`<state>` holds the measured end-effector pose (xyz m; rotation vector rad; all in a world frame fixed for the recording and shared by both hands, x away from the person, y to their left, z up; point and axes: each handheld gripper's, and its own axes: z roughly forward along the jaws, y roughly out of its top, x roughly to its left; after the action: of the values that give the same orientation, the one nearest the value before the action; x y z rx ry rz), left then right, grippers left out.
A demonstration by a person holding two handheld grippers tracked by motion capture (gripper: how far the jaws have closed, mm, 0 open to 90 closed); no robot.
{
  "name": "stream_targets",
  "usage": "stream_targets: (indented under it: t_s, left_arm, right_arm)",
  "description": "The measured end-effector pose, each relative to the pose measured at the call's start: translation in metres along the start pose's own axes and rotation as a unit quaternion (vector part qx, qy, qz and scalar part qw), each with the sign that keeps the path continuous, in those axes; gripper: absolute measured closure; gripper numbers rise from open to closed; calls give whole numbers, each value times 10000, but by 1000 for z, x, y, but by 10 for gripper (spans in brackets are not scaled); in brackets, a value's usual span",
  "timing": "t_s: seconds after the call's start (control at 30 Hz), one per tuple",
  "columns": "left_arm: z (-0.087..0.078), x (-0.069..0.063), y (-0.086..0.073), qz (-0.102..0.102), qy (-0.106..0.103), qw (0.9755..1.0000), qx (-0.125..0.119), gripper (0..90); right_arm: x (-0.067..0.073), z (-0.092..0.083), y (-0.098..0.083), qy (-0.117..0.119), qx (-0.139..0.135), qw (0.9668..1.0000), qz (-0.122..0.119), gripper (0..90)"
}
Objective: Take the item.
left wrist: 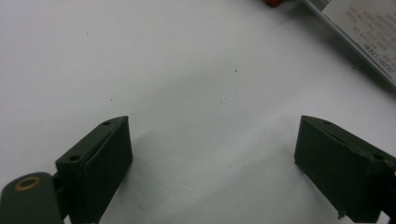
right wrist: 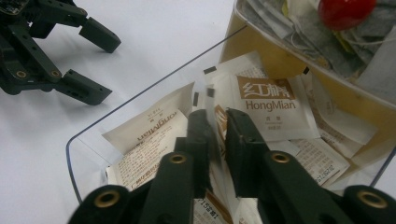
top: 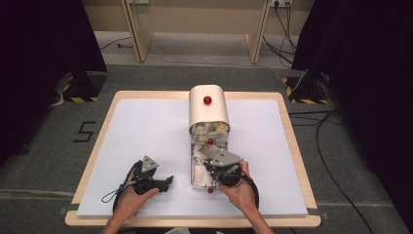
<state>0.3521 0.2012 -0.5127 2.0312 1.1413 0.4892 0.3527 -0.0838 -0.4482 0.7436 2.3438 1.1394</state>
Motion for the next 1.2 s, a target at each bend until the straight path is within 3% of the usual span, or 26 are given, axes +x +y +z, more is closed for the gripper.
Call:
stream_targets:
  t_s: [0.47,0.8,1.2]
  left_arm:
    - [0,0,0,0,0,10000,0,106]
    - [0,0,0,0,-3,10000,-3,106]
    - [0,0,0,0,1,10000,-1,106]
  right_arm:
    - [-2,-5,2,-10,-115,9999,1,859]
    - [3,-21,14,79,-425,9991,-12,863]
    - [-2,-23,12,54,-466,9989,67,862]
